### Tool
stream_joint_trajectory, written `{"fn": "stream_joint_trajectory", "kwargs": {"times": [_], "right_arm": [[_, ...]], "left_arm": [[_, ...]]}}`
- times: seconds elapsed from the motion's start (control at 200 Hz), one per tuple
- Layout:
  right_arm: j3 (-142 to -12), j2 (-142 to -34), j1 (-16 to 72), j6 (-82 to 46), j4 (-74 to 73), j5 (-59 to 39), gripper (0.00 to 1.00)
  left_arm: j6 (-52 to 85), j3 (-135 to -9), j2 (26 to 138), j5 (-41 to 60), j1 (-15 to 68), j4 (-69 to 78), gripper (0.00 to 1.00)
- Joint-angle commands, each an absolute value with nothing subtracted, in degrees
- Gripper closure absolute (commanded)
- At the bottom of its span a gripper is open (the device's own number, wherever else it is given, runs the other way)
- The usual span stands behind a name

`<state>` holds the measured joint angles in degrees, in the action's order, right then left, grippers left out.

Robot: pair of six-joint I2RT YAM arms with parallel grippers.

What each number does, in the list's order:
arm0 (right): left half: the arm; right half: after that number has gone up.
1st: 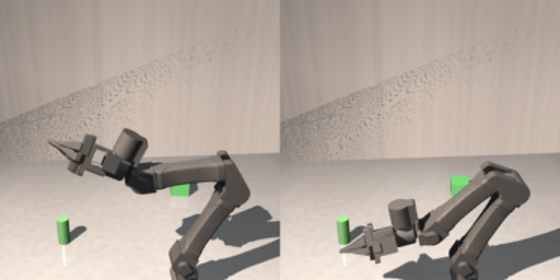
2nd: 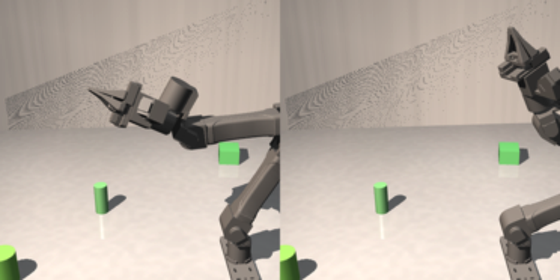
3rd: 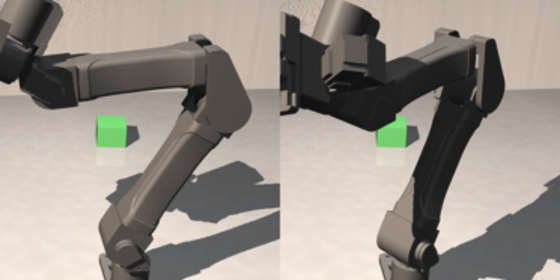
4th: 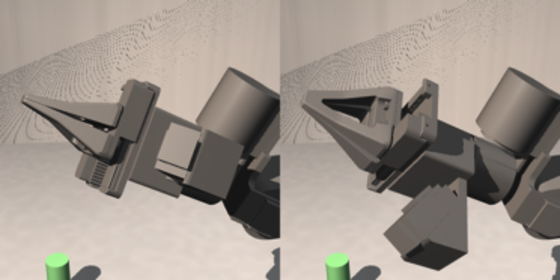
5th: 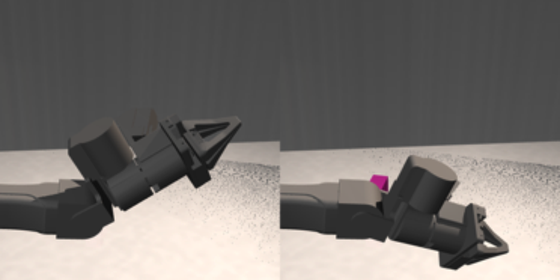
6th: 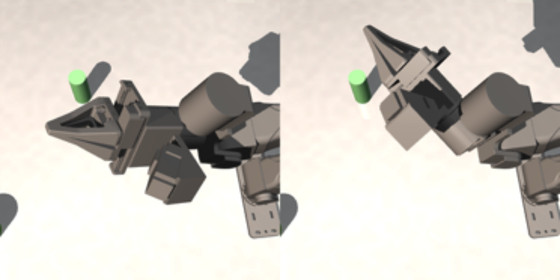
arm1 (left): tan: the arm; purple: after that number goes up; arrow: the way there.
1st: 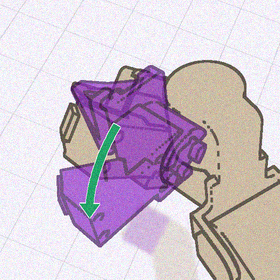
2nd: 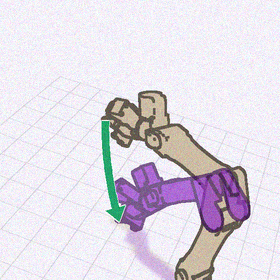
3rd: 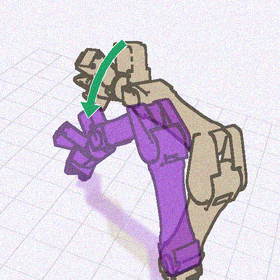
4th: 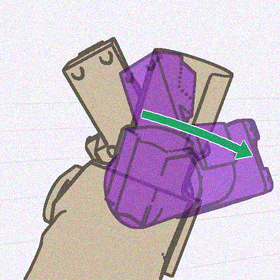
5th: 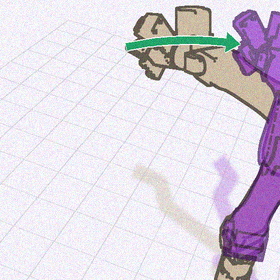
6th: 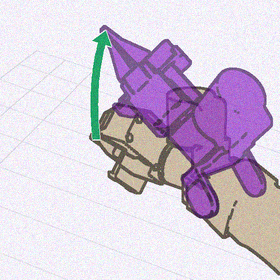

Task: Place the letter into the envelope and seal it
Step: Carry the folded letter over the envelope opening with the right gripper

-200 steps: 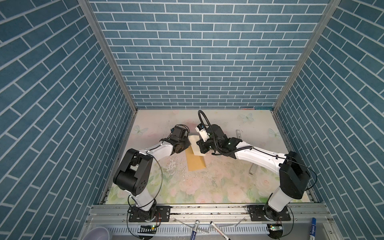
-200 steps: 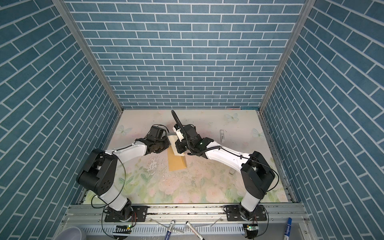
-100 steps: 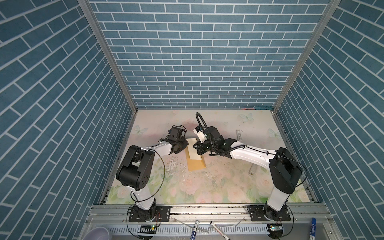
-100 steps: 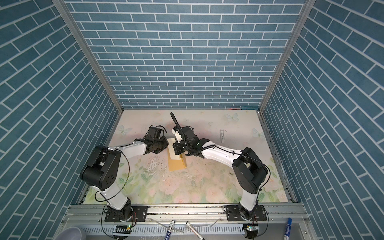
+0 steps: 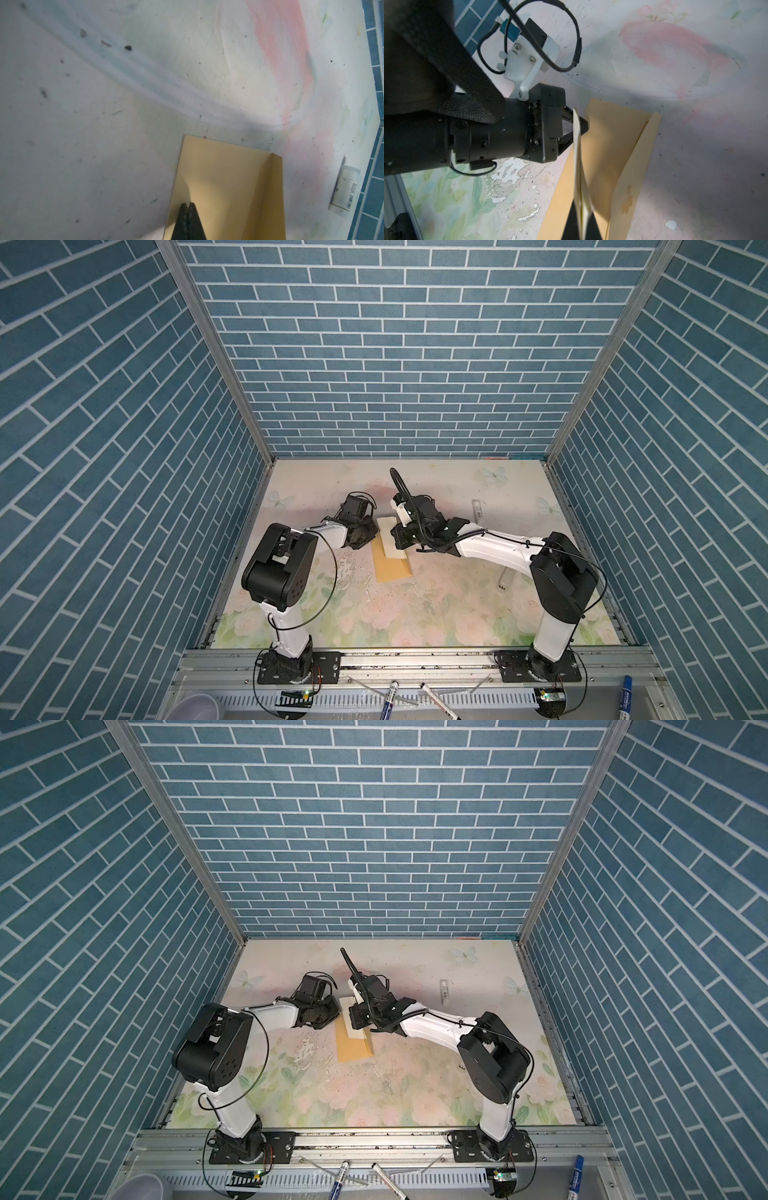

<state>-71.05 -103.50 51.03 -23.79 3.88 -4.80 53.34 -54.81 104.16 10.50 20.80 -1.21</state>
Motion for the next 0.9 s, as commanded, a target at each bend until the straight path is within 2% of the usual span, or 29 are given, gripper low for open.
{"fn": "stream_joint_trajectory", "kwargs": {"times": [0.0, 0.4, 0.895], "right_arm": [[-72.0, -101.44, 50.62, -24.87, 4.4, -1.89, 1.0], [-69.13, -98.05, 48.9, -24.98, 4.56, 1.96, 1.0], [-69.3, -97.12, 47.97, -22.35, 10.76, 7.66, 1.0]], "left_arm": [[52.44, -56.44, 106.05, 9.14, 21.53, -3.5, 1.0], [51.52, -57.45, 108.8, 5.0, 23.11, -7.09, 1.0], [51.18, -57.48, 109.68, 4.66, 23.38, -7.41, 1.0]]}}
